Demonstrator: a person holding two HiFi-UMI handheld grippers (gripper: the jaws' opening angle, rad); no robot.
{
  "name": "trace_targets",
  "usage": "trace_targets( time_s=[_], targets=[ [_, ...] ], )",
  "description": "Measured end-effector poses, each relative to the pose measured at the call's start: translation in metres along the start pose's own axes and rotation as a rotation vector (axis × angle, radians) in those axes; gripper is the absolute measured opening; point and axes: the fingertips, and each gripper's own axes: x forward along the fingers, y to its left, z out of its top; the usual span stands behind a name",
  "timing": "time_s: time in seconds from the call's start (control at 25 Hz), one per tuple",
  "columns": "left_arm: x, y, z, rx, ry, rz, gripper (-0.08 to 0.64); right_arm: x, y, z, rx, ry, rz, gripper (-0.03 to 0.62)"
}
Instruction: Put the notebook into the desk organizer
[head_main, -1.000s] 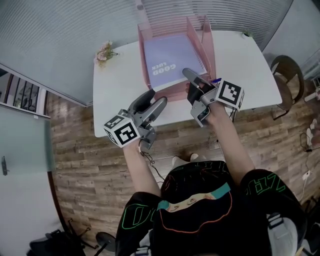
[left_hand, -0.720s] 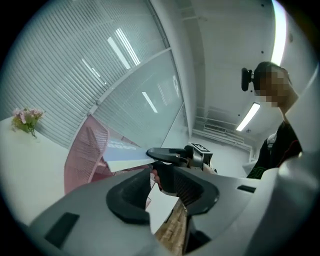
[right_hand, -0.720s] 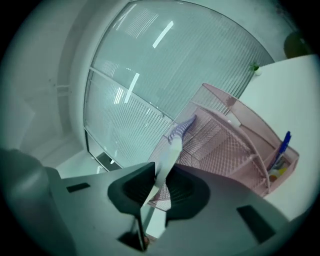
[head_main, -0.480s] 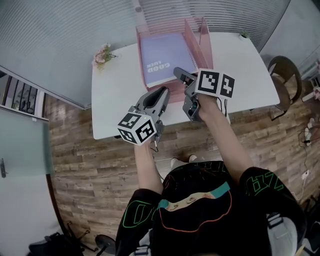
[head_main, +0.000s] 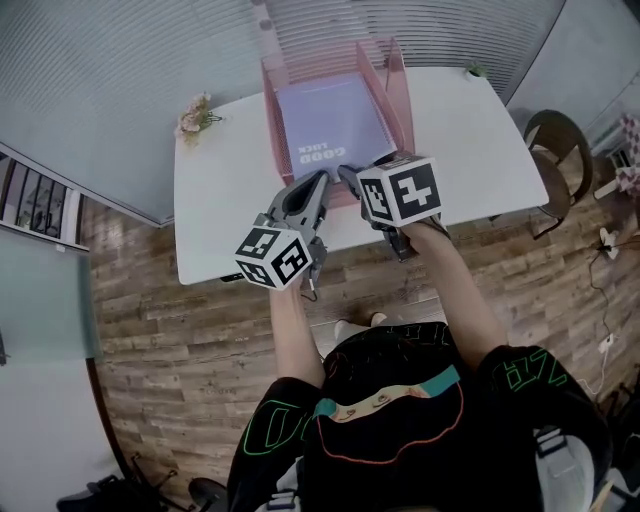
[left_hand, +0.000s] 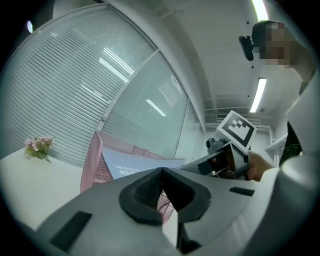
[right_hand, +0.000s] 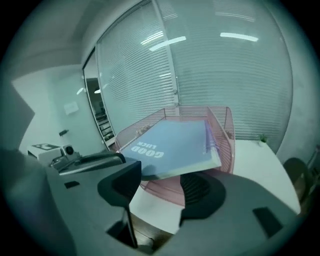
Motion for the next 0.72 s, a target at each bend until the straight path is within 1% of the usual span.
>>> trace_targets(
  time_s=[0.08,0.12,0.16,0.24,0.28,0.32,0.4,0.44,0.48,0.52,0.6,0.64,0.72],
  targets=[
    [0.000,-0.001,0.000,0.012,-0.008,0.007,-0.008,-0.005,0.001,0.001,-0.061,0.019,-0.015,0.232],
    [0.001,0.001,0.000,0.025,-0.011,0.021,-0.008,-0.006,0.001,0.001,-0.061,0.027,-0.007,0.232],
    [0.002,0.005,0.001,0.040,-0.014,0.042,-0.008,-0.006,0.002,0.001,-0.037,0.037,0.018,0.232],
    [0.002,0.015,0.004,0.056,-0.023,0.089,-0.008,-0.007,0.004,-0.008,0.057,0.058,0.105,0.232],
    [0.001,0.019,0.006,0.052,-0.030,0.101,-0.008,-0.008,0.006,-0.015,0.098,0.067,0.147,0.232],
    [0.000,0.021,0.006,0.043,-0.037,0.102,-0.008,-0.009,0.007,-0.023,0.115,0.073,0.176,0.232],
    [0.001,0.023,0.004,0.022,-0.040,0.095,-0.008,-0.014,0.007,-0.039,0.081,0.074,0.192,0.229],
    [0.004,0.023,0.002,0.016,-0.032,0.092,-0.009,-0.017,0.007,-0.043,0.053,0.059,0.187,0.223],
    [0.007,0.022,0.000,0.017,-0.019,0.084,-0.009,-0.019,0.006,-0.045,0.026,0.033,0.176,0.187],
    [0.009,0.018,-0.002,0.028,0.000,0.069,-0.009,-0.022,0.005,-0.044,0.001,0.000,0.158,0.139],
    [0.012,0.004,-0.005,0.084,0.042,0.015,-0.008,-0.030,0.002,-0.036,-0.053,-0.086,0.128,0.003],
    [0.011,-0.005,-0.004,0.120,0.051,-0.013,-0.008,-0.035,0.003,-0.030,-0.078,-0.140,0.129,0.003],
    [0.008,-0.020,0.003,0.176,0.027,-0.047,-0.008,-0.045,0.005,-0.014,-0.110,-0.259,0.137,0.003]
  ],
)
